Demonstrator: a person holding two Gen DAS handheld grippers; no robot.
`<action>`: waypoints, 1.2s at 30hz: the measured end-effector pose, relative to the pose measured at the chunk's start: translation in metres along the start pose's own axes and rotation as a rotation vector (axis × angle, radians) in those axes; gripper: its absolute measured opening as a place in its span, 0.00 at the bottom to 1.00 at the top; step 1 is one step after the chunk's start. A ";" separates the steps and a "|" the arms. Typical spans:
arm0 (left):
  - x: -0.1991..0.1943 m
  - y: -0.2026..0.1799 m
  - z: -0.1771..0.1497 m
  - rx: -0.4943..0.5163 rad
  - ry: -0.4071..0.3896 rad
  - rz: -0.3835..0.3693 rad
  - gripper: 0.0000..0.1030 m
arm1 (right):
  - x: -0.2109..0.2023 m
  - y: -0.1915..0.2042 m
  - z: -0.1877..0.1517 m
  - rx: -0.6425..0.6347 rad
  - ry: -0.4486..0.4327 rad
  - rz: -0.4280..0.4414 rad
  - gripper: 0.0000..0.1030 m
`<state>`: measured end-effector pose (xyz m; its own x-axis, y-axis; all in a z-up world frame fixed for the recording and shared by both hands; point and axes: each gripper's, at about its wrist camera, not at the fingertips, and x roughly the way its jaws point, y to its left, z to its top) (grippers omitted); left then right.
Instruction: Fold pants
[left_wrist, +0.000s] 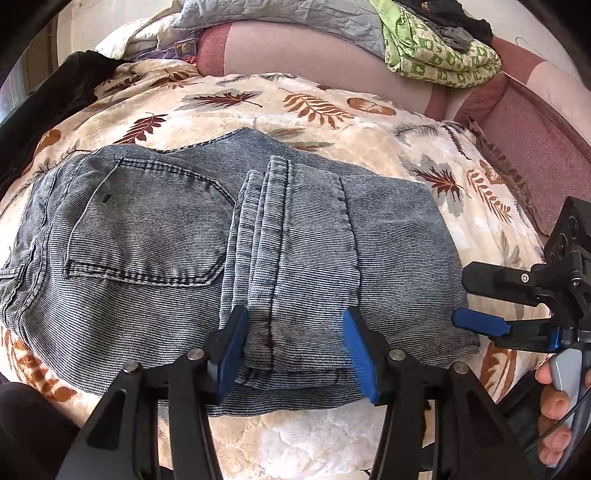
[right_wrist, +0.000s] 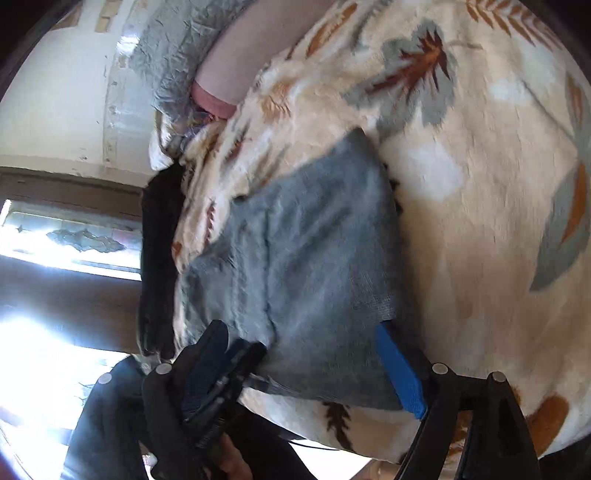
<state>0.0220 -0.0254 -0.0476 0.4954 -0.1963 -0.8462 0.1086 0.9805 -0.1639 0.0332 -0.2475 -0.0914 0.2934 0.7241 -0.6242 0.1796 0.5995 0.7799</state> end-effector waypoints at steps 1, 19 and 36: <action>0.000 -0.001 0.001 0.010 0.006 0.002 0.54 | -0.006 0.001 -0.002 0.015 -0.023 0.019 0.82; -0.048 0.024 0.010 -0.108 -0.023 0.011 0.57 | -0.029 -0.032 -0.026 0.022 -0.046 0.077 0.91; -0.081 0.190 -0.042 -0.642 -0.128 -0.136 0.57 | -0.066 -0.025 -0.030 -0.037 -0.224 0.285 0.91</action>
<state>-0.0332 0.1768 -0.0315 0.6161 -0.2793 -0.7365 -0.3380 0.7508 -0.5675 -0.0191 -0.3006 -0.0711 0.5264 0.7734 -0.3533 0.0283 0.3994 0.9163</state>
